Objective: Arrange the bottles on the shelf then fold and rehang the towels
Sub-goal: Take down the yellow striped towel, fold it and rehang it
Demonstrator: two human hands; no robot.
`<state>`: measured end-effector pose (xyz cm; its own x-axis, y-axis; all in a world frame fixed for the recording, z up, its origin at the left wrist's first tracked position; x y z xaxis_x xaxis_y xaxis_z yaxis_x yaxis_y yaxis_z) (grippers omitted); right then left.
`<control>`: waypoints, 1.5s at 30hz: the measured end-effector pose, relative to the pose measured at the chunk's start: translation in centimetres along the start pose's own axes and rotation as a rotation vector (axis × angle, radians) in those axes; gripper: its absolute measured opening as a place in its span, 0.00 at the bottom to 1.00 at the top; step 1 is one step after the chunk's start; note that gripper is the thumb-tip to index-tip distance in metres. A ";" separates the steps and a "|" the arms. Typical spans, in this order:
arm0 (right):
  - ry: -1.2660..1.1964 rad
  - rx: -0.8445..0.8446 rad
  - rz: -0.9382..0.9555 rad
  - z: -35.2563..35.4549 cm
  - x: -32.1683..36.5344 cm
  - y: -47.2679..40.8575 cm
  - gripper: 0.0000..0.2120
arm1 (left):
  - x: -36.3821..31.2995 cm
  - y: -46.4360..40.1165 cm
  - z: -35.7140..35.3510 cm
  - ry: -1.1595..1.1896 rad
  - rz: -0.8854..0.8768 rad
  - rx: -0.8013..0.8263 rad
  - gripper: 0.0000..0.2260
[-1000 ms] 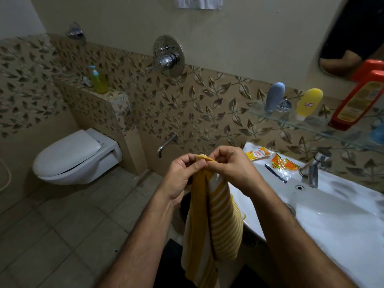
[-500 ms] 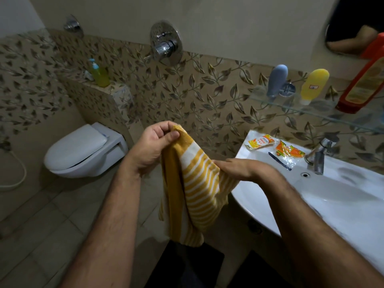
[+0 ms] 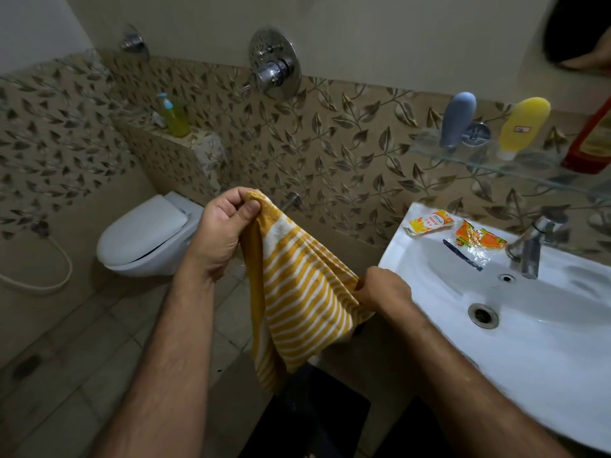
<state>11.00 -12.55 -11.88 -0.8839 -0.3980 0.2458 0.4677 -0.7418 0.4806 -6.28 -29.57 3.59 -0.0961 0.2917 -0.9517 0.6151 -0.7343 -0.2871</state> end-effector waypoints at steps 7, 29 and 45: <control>0.003 -0.127 -0.109 0.5 -0.7 -0.8 0.14 | -0.9 -0.1 2.2 0.029 -0.064 -0.071 0.17; -1.110 0.053 0.245 18.5 4.0 7.9 0.10 | -0.6 -0.7 15.7 -0.334 -0.177 -0.503 0.02; -1.056 0.033 0.047 18.7 6.2 10.0 0.13 | -2.6 -0.4 14.5 -0.358 -0.162 -0.631 0.07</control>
<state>10.05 -12.36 10.21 -0.4311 0.2571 0.8649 0.5154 -0.7166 0.4699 -17.62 -38.87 4.58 -0.4064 0.0693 -0.9111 0.8940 -0.1756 -0.4121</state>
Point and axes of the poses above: each hand's wrist, its own y-axis away from the middle knuckle, its own z-axis out of the back of the hand, x = y × z, the point moved 5 cm from there along -y, towards the middle knuckle, and after that the axes turned 7 degrees about -z, right-handed, at the moved point
